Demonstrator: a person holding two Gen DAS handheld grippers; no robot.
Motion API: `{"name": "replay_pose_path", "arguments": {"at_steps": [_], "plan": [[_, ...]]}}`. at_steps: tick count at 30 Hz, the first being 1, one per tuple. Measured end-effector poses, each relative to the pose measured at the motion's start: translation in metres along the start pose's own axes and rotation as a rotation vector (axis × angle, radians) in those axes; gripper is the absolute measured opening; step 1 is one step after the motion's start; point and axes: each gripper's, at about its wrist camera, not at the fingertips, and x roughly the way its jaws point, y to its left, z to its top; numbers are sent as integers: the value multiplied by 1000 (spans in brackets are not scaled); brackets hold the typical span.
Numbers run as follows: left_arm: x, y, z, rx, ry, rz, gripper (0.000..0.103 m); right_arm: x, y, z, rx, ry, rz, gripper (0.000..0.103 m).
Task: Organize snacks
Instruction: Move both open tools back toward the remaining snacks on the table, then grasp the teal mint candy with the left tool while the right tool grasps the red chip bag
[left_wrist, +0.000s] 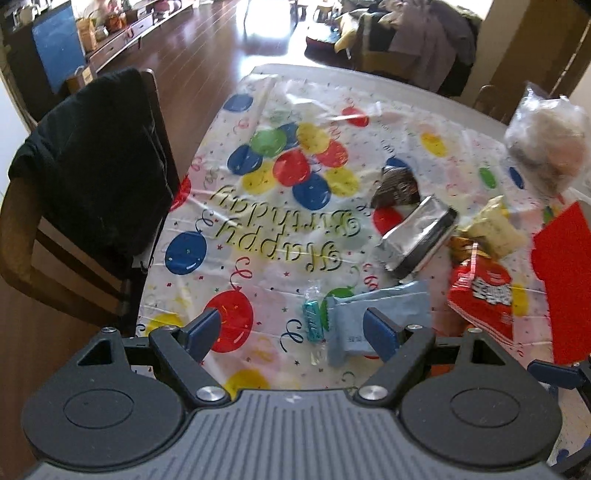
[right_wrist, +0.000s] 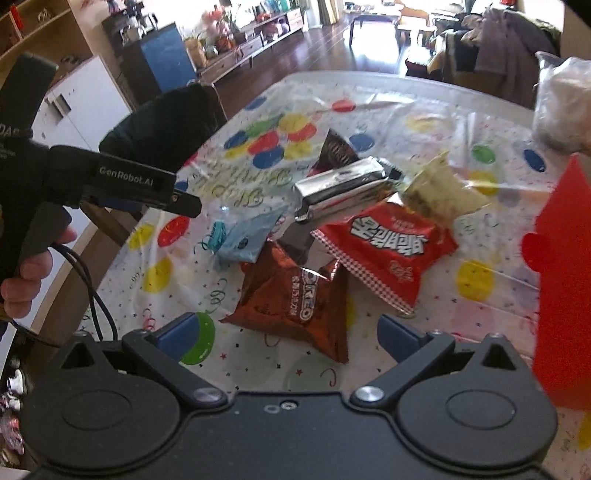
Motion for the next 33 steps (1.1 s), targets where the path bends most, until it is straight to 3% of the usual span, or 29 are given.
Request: {"name": "replay_pose_path", "arguments": {"at_steps": [3, 5, 7, 11, 15, 22, 27, 33], "plan": [[16, 1, 3, -21, 25, 2, 83, 17, -2, 5, 0, 30, 8, 103], [24, 2, 7, -36, 40, -6, 74, 25, -6, 8, 7, 47, 24, 103], [33, 1, 10, -49, 70, -12, 55, 34, -8, 11, 13, 66, 27, 103], [44, -2, 11, -52, 100, -19, 53, 47, -10, 15, 15, 90, 29, 102], [51, -7, 10, -37, 119, -16, 40, 57, -10, 18, 22, 113, 26, 101], [59, -8, 8, -41, 138, -34, 23, 68, -9, 20, 27, 130, 7, 87], [60, -9, 7, -37, 131, -49, 12, 68, -7, 19, 30, 125, 4, 82], [55, -6, 3, -32, 105, -43, 12, 61, -6, 14, 32, 111, 12, 69]]}}
